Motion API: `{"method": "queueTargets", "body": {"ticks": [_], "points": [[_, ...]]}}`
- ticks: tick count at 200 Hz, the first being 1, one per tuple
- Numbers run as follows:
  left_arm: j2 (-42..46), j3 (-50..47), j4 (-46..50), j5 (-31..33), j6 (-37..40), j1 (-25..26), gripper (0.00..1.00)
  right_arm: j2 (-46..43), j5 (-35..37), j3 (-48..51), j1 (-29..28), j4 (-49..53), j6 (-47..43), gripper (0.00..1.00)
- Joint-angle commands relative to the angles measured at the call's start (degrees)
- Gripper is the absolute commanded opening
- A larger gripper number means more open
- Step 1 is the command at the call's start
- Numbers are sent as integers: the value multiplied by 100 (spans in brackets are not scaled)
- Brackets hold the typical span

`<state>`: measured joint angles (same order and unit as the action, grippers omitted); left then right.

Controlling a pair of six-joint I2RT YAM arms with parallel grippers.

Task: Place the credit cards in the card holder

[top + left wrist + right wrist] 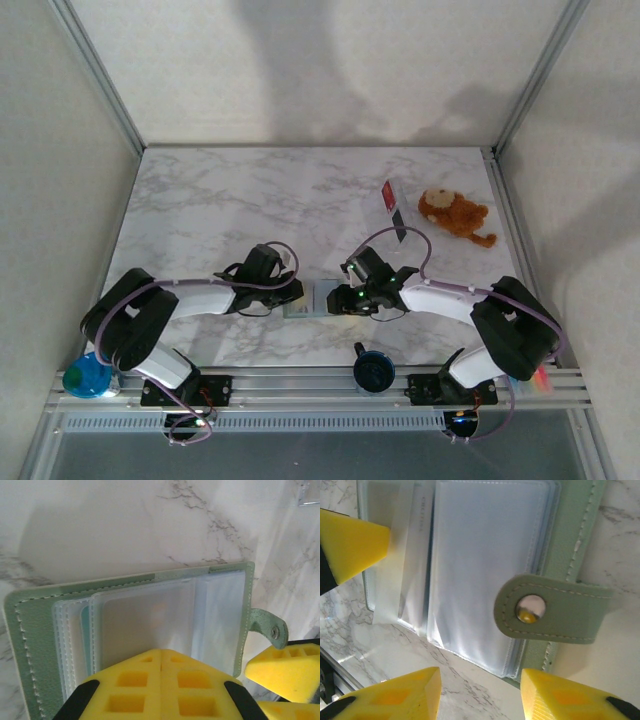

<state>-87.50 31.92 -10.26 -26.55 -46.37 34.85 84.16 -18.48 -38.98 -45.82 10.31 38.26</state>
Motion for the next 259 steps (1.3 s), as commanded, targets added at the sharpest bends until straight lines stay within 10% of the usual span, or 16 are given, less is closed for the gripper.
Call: {"method": "queueTargets", "body": {"ticks": [1,84,122,154,259], "points": [[309,-121,733,418,208,39,0,-311,267,-27,60,213,-106,45],[1992,-186,1338,1276,363,-293,13,-949,1827,-1619,1308,2037,-943,71],[3257,-770,1299,3522,810,-322,47,-1025,2255,-2118,1834,2183,-1234,91],[4385,-1913,295,4615,1224,-339,85,-658,2313,-2439,2333,2113,-2057,88],[4347,-2097,-303,4728,1510,-356,97,1952,3614,-4478,2741,3809,-3307,84]]}}
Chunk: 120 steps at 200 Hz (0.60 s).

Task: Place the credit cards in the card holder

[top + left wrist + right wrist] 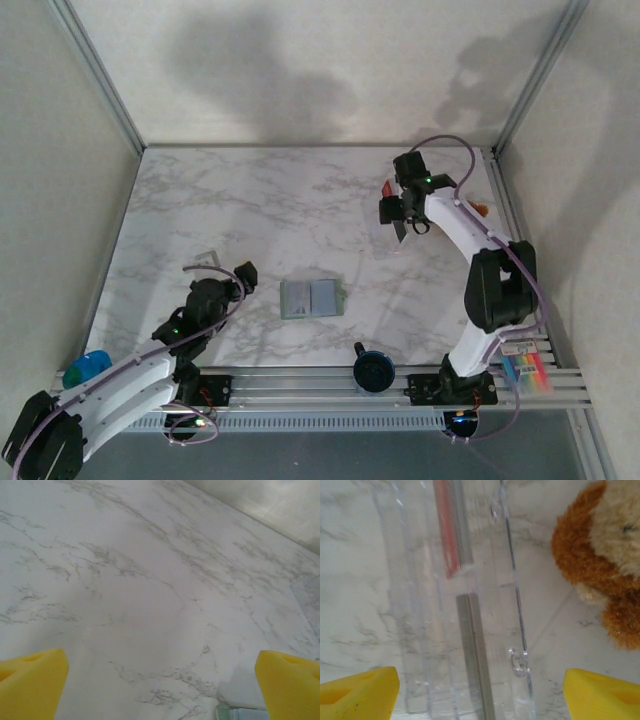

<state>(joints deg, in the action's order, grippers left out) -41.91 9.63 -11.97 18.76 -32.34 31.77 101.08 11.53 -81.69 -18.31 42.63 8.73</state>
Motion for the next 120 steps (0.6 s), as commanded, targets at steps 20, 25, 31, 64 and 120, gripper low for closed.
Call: {"method": "queueTargets", "body": {"ticks": [20,25,31,64,120], "points": [[-350,188,-146,207,96,-48,97,390,984,-160,-24,612,-435,83],[-361,189,-147,205,96,-48,97,407,1077,-158,-31,625,-441,83],[-370,190,-150,191,105,-48,97,421,1189,-157,-41,640,-451,82],[-350,197,-130,197,109,-48,98,403,1731,-130,-176,551,-460,80],[110,24,-120,181,121,-48,99,481,2493,-166,-430,560,-507,70]]}}
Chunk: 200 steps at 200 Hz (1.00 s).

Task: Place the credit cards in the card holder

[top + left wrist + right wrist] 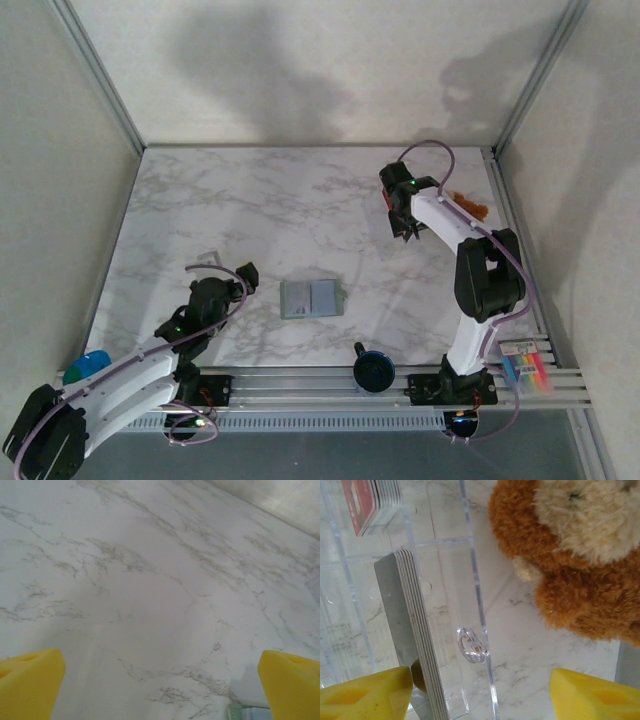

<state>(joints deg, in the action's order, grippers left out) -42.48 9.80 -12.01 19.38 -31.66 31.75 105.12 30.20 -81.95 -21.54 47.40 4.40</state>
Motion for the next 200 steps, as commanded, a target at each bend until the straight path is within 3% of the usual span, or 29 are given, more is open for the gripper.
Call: {"method": "queueTargets", "body": {"ticks": [1,75,141,153,200], "points": [[168,5,-116,119,54,-46,99,78,631,-138,-110,80,-77,69],[232,-25,-126,93,66,-46,100,114,1083,-262,-193,119,-14,43],[67,26,-159,75,70,-45,100,166,906,-236,-240,146,-21,15],[51,23,-173,53,81,-46,100,181,872,-247,-248,188,-6,17],[29,24,-186,31,90,-46,100,122,785,-161,-245,194,-33,50]]}}
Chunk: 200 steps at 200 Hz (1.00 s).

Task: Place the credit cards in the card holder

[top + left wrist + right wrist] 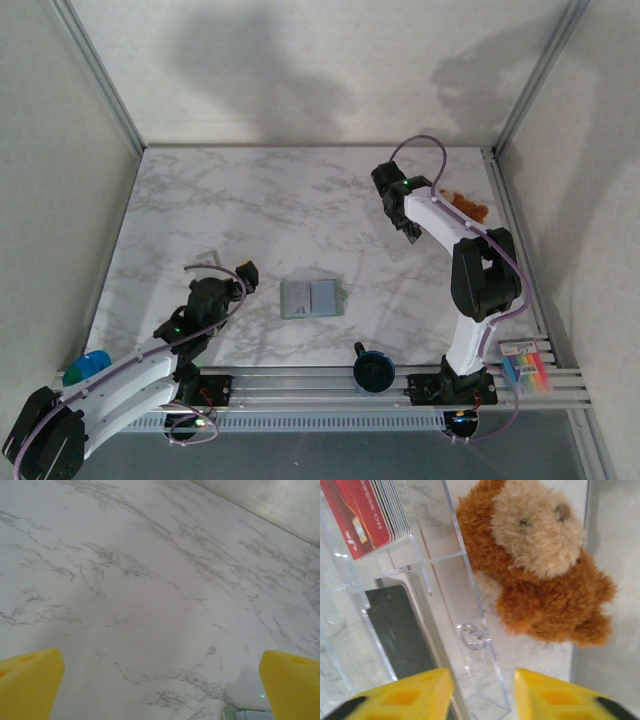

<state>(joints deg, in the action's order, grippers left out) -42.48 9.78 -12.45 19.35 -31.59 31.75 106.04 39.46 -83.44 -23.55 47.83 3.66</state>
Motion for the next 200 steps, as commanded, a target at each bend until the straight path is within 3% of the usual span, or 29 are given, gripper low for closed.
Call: {"method": "queueTargets", "body": {"ticks": [1,102,165,200], "points": [[25,25,-148,29,88,-50,100,35,-137,-13,-44,158,40,50],[-50,52,-148,36,83,-46,100,460,-338,-6,-45,334,62,59],[-135,85,-152,42,83,-46,100,-161,-1132,103,-36,71,99,58],[-177,88,-161,60,61,-46,100,69,-465,112,-36,135,38,59]]}}
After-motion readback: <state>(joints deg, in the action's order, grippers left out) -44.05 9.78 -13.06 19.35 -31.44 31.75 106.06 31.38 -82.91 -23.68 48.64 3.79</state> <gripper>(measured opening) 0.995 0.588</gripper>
